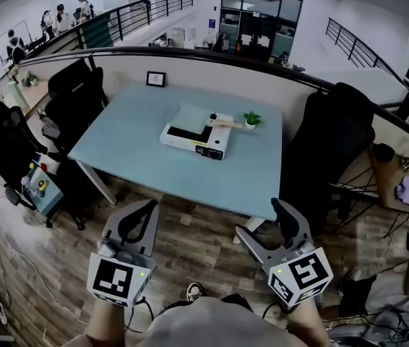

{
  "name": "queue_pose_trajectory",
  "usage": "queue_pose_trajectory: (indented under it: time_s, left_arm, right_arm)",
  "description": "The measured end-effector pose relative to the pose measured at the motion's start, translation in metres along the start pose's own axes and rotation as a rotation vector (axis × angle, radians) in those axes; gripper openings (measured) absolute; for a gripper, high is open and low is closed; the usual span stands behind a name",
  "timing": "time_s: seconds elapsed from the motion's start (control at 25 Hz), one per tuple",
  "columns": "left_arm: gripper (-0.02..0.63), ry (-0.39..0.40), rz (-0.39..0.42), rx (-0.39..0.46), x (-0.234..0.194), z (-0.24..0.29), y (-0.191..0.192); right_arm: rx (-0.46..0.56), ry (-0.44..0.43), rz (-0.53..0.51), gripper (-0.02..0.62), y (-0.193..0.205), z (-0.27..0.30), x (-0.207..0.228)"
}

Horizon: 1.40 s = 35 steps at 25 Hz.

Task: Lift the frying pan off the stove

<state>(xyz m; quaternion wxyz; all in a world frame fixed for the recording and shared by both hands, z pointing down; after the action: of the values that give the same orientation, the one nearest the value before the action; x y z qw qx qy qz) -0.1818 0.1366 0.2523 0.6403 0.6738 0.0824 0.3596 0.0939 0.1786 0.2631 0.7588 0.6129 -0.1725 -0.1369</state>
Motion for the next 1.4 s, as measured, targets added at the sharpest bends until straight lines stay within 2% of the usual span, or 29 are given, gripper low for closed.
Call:
queue_pose_trajectory:
  time_s: [0.28, 0.68, 0.92, 1.08, 1.4]
  left_arm:
    - [0.0, -0.006, -0.016, -0.015, -0.032, 0.028, 0.025]
    - [0.0, -0.009, -0.027, -0.028, -0.06, 0.095, 0.048]
    - [0.0, -0.009, -0.035, -0.058, -0.086, 0.171, 0.06]
    - [0.0, -0.016, -0.056, -0.044, -0.104, 0.229, 0.065]
    - [0.0, 0.009, -0.06, -0.106, -0.132, 0.334, 0.086]
  right_arm:
    - [-0.048, 0.001, -0.026, 0.383, -0.005, 0.042, 0.01]
    - [-0.095, -0.001, -0.034, 0.384, -0.001, 0.114, 0.064]
    - [-0.161, -0.038, -0.053, 0.382, -0.002, 0.187, 0.116]
    - [-0.195, -0.06, -0.051, 0.383, -0.006, 0.237, 0.158]
    - [-0.293, -0.098, -0.079, 0.382, -0.01, 0.334, 0.238]
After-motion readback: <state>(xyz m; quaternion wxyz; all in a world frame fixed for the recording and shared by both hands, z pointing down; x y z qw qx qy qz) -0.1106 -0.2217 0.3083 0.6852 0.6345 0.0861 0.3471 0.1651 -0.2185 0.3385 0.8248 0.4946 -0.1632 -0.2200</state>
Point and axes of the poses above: the fingertips, and each gripper's own axes: z forward along the fingers, x to its right, y out of its underside, the point moved 9 cm from there along -z, backward along the fingers, and after that the axes turned 11 degrees about z, right-handed, at the moved point
